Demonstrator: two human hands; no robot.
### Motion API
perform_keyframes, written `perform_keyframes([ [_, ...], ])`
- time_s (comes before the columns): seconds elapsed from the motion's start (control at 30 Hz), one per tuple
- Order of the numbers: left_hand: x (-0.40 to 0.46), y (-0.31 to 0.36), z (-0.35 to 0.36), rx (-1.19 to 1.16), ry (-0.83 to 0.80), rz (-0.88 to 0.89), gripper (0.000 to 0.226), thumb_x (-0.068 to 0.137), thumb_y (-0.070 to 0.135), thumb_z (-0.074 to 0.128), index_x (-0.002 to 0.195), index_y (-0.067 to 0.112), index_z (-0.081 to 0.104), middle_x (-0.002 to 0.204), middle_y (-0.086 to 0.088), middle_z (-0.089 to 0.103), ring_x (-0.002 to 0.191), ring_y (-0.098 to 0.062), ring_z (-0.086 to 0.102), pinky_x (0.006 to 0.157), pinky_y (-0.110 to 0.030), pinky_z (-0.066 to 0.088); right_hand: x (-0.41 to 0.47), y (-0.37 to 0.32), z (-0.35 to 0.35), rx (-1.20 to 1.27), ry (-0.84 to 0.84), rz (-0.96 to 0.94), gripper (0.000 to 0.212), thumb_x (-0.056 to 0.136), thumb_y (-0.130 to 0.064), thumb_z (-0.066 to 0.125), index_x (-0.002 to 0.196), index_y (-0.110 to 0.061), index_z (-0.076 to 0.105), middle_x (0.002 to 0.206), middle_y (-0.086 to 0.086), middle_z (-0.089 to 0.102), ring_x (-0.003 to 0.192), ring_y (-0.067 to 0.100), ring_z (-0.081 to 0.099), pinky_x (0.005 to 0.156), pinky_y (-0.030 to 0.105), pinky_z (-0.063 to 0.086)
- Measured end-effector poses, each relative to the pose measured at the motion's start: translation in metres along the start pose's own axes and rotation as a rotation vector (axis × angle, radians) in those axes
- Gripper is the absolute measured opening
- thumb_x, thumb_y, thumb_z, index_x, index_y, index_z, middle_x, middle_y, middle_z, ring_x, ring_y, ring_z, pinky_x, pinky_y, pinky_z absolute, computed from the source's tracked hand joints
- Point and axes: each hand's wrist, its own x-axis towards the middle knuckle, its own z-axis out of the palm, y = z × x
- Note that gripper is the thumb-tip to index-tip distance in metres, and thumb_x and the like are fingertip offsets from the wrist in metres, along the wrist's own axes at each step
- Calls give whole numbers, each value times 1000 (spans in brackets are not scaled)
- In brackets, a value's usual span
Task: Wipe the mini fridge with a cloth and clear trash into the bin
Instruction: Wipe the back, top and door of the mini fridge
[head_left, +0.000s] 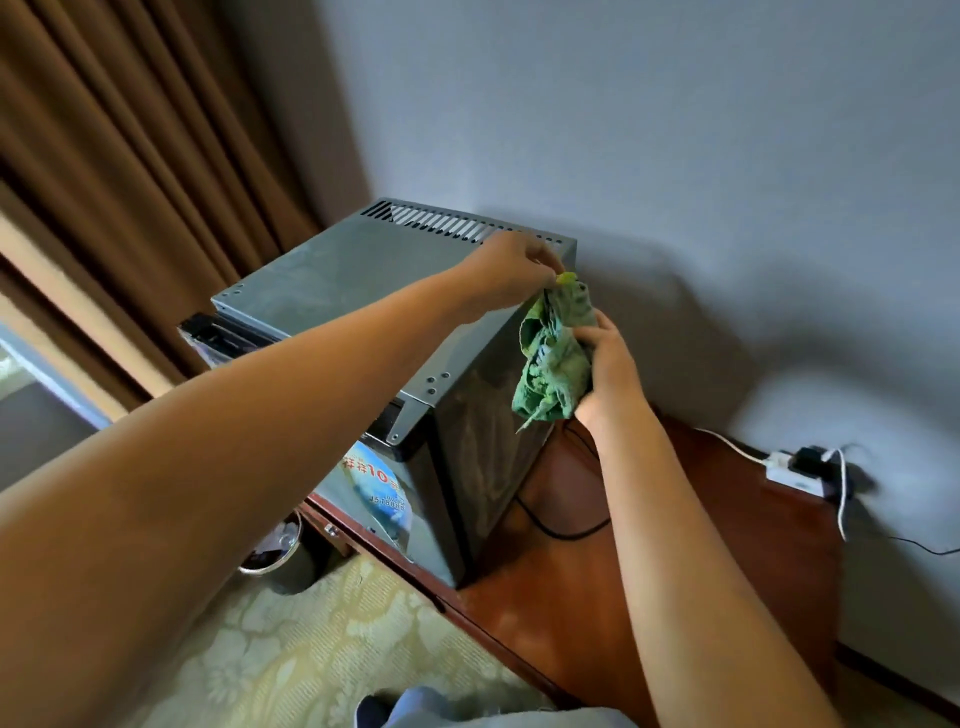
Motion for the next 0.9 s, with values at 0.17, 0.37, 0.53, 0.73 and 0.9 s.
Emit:
perform_keyframes([
  [0.17, -5, -12, 5, 267, -19, 39, 30, 98, 15, 55, 122, 16, 73, 118, 0, 71, 106, -17, 64, 87, -24, 49, -4, 30, -24, 53, 4, 106, 40, 87, -10, 56, 125, -20, 66, 120, 19, 69, 105, 39, 68, 89, 54, 56],
  [0.37, -1, -27, 9, 514, -16, 57, 36, 99, 18, 51, 131, 18, 68, 131, -1, 68, 119, -22, 63, 100, -36, 52, 1, 49, -4, -168, 59, 163, 48, 73, -55, 78, 117, -43, 62, 127, 2, 64, 115, 29, 63, 97, 55, 52],
  [0.53, 8, -37, 7, 611, 43, 76, 36, 101, 18, 50, 134, 19, 65, 134, -3, 61, 121, -22, 58, 102, -37, 50, 8, 55, 5, -214, 98, 80, 36, 84, -46, 75, 113, -39, 55, 119, -1, 63, 106, 22, 65, 92, 49, 57],
  [0.73, 21, -48, 11, 709, 18, 110, 37, 103, 22, 46, 133, 26, 68, 127, 0, 61, 115, -24, 60, 81, -29, 42, 20, 65, -1, -372, 120, -75, 33, 81, -47, 74, 108, -46, 56, 115, -4, 66, 104, 18, 66, 90, 48, 58],
  [0.9, 29, -46, 10, 736, 17, 122, 36, 104, 24, 46, 133, 26, 67, 124, 0, 59, 113, -23, 58, 82, -32, 44, 35, 55, 0, -373, 181, -17, 39, 84, -40, 73, 119, -37, 56, 114, -2, 64, 103, 21, 65, 92, 48, 57],
])
